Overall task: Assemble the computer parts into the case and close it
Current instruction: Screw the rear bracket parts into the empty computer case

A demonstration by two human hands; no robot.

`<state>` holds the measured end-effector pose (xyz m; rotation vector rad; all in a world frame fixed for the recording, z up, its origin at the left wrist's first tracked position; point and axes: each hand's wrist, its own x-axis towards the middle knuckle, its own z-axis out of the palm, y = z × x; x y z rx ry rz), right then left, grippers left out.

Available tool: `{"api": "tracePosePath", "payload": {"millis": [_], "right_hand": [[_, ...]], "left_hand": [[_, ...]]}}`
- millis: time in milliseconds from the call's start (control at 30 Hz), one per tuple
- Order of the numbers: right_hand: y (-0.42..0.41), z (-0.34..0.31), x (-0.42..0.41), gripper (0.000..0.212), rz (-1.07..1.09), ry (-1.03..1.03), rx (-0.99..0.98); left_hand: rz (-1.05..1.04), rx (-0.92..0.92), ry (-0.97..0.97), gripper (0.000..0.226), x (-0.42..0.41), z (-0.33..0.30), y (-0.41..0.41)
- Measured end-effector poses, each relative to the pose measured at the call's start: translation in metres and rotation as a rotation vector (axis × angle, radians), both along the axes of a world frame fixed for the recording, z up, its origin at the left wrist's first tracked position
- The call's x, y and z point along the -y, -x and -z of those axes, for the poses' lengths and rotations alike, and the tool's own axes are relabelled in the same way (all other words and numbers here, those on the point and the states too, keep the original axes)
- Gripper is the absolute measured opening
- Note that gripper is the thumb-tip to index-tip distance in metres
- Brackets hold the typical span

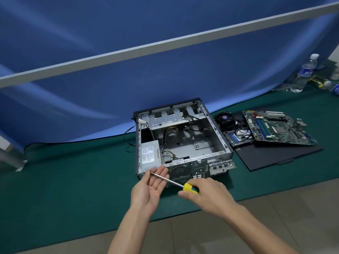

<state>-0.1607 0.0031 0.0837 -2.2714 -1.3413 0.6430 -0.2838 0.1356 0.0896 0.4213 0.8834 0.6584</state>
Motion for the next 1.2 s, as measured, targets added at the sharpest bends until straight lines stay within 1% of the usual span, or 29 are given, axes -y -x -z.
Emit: {"api": "tracePosePath", "payload": {"millis": [100,233,333,400,567,733,900,1033,1100,1133,1200], "right_hand": [[0.007,0.008,0.0,0.043,-0.024,0.044,-0.034],[0.011,0.019,0.004,0.043,-0.048,0.088,-0.042],[0.016,0.031,0.006,0.045,-0.056,0.122,-0.031],[0.02,0.04,0.008,0.044,-0.031,0.133,-0.06],[0.03,0.055,0.007,0.04,0.0,0.152,-0.121],[0.034,0.062,0.002,0.046,-0.005,0.207,-0.12],[0.041,0.068,-0.011,0.037,0.024,0.288,-0.22],[0.052,0.081,-0.025,0.049,0.039,0.376,-0.297],[0.061,0.09,-0.03,0.05,0.057,0.399,-0.337],[0.064,0.095,-0.032,0.047,0.08,0.395,-0.366],[0.07,0.106,-0.035,0.032,0.155,0.358,-0.464]], "left_hand": [[-0.037,-0.046,-0.004,0.028,0.006,0.011,0.007],[-0.099,-0.045,0.07,0.027,0.008,0.026,0.011],[-0.073,-0.079,0.071,0.027,0.013,0.04,0.015],[-0.075,-0.102,0.068,0.027,0.015,0.049,0.015],[-0.16,-0.048,0.155,0.028,0.013,0.063,0.019],[-0.143,-0.089,0.118,0.028,0.014,0.076,0.027],[-0.154,-0.125,0.106,0.029,0.008,0.089,0.036],[-0.128,-0.163,0.131,0.03,0.0,0.104,0.042],[-0.102,-0.186,0.143,0.031,-0.007,0.113,0.043],[-0.088,-0.199,0.151,0.032,-0.011,0.117,0.044],[-0.06,-0.221,0.18,0.032,-0.018,0.126,0.046]]}}
